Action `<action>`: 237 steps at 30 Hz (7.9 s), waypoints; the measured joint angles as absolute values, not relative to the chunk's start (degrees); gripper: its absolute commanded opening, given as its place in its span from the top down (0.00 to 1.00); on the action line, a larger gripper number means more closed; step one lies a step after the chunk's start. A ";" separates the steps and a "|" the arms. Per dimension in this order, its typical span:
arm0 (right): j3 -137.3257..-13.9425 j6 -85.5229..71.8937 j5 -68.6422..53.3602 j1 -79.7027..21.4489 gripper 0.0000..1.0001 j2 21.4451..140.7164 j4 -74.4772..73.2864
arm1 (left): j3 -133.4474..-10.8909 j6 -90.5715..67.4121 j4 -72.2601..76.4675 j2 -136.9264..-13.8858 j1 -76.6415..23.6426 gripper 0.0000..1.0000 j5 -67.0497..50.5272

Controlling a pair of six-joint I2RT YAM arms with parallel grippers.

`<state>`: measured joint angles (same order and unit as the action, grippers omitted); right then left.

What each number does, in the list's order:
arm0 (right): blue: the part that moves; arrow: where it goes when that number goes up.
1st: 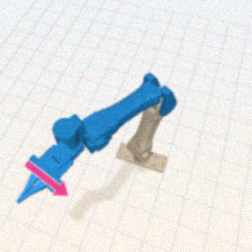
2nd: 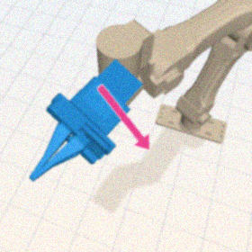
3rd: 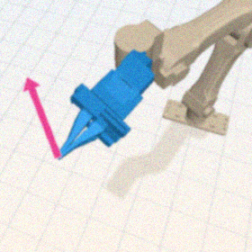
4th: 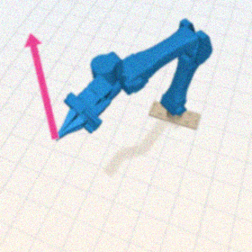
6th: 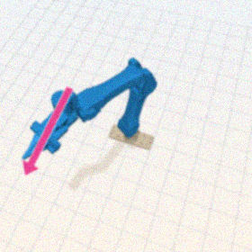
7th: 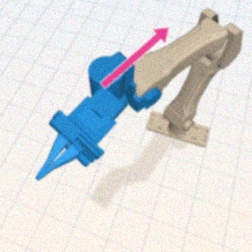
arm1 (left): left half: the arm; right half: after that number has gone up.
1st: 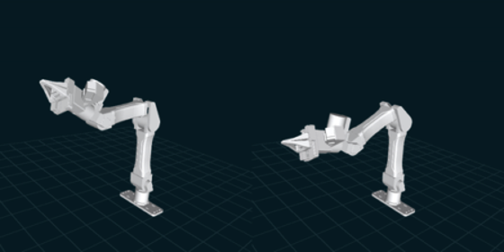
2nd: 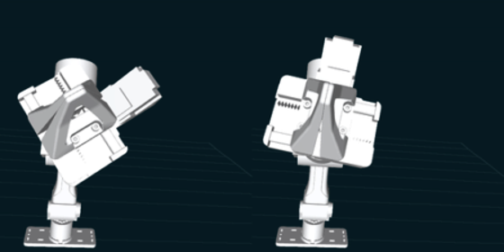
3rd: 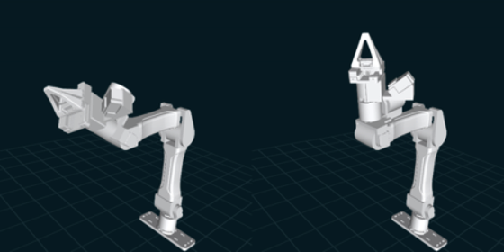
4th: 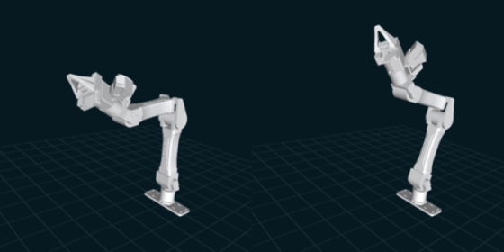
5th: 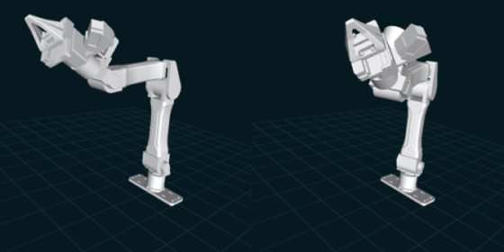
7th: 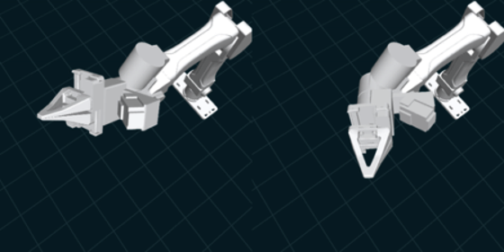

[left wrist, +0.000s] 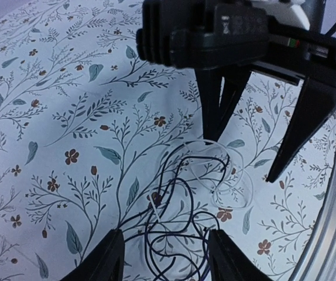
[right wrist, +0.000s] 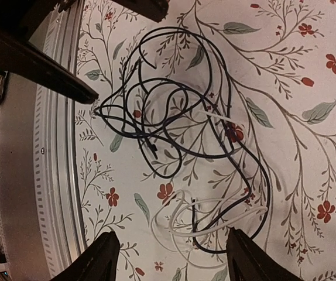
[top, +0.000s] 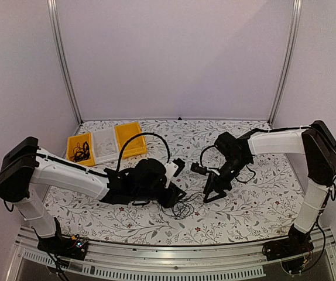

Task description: Untangle the cables

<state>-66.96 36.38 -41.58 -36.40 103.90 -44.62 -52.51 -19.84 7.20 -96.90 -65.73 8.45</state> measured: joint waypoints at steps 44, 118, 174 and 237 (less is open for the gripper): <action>-80.47 32.23 -52.86 -36.42 1.00 100.99 -53.10 | -53.49 -29.28 35.92 -107.68 -64.97 0.57 16.03; -78.11 43.09 -54.85 -35.94 1.00 87.77 -51.77 | -45.21 -17.72 -0.89 -57.54 -61.69 0.30 -2.70; -78.00 45.21 -56.21 -42.39 1.00 96.90 -52.69 | -53.65 -22.59 -14.04 -82.81 -58.48 0.36 -8.91; -75.44 46.61 -54.26 -40.58 0.58 95.39 -50.43 | -49.30 2.70 10.28 -84.14 -62.17 1.00 -4.84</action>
